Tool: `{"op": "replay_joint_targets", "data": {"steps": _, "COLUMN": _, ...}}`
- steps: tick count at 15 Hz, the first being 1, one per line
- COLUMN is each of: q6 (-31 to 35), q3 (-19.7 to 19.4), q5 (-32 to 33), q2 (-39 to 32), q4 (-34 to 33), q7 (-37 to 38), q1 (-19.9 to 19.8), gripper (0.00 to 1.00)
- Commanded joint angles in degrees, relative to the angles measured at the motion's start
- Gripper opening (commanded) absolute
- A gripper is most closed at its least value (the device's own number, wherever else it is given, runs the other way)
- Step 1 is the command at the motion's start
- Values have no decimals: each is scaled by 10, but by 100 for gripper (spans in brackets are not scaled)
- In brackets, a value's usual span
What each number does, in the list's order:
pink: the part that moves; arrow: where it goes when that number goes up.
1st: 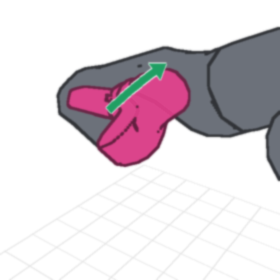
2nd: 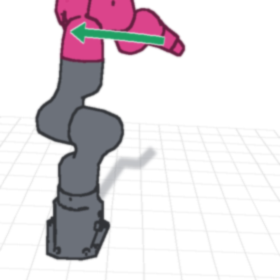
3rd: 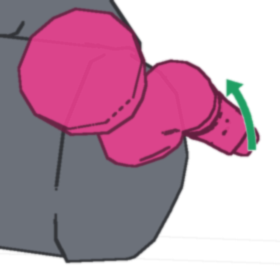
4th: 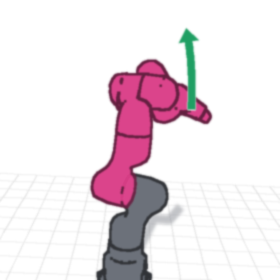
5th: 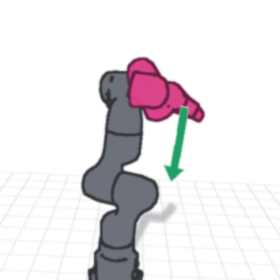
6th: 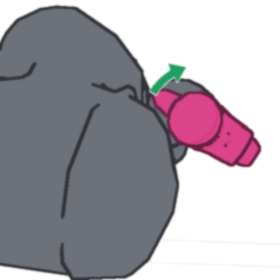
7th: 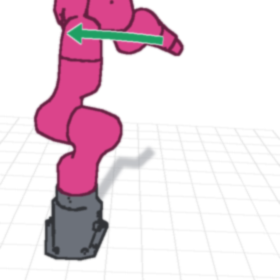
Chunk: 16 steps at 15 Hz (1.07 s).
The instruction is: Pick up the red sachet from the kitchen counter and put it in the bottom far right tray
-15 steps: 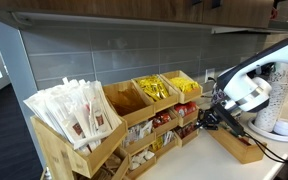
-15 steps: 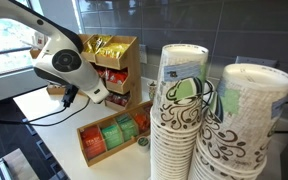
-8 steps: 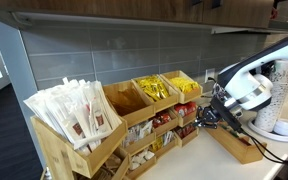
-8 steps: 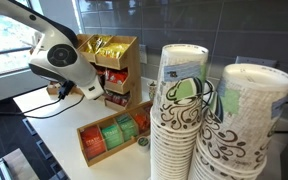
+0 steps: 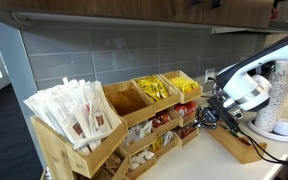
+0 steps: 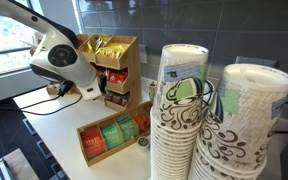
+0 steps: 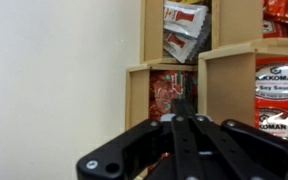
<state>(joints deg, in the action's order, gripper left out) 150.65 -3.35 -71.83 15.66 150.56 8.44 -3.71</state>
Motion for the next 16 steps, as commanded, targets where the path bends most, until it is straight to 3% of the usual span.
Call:
{"op": "replay_joint_targets", "data": {"steps": 1, "q6": 33, "q3": 6, "q5": -29, "q2": -16, "q4": -10, "q7": 3, "q1": -2, "gripper": 0}}
{"op": "replay_joint_targets", "data": {"steps": 6, "q6": 59, "q3": 5, "q5": -71, "q2": -47, "q4": -26, "q7": -17, "q1": 9, "gripper": 0}}
{"op": "replay_joint_targets", "data": {"steps": 16, "q6": 65, "q3": 13, "q5": -89, "q2": -96, "q4": -53, "q7": -31, "q1": 15, "gripper": 0}}
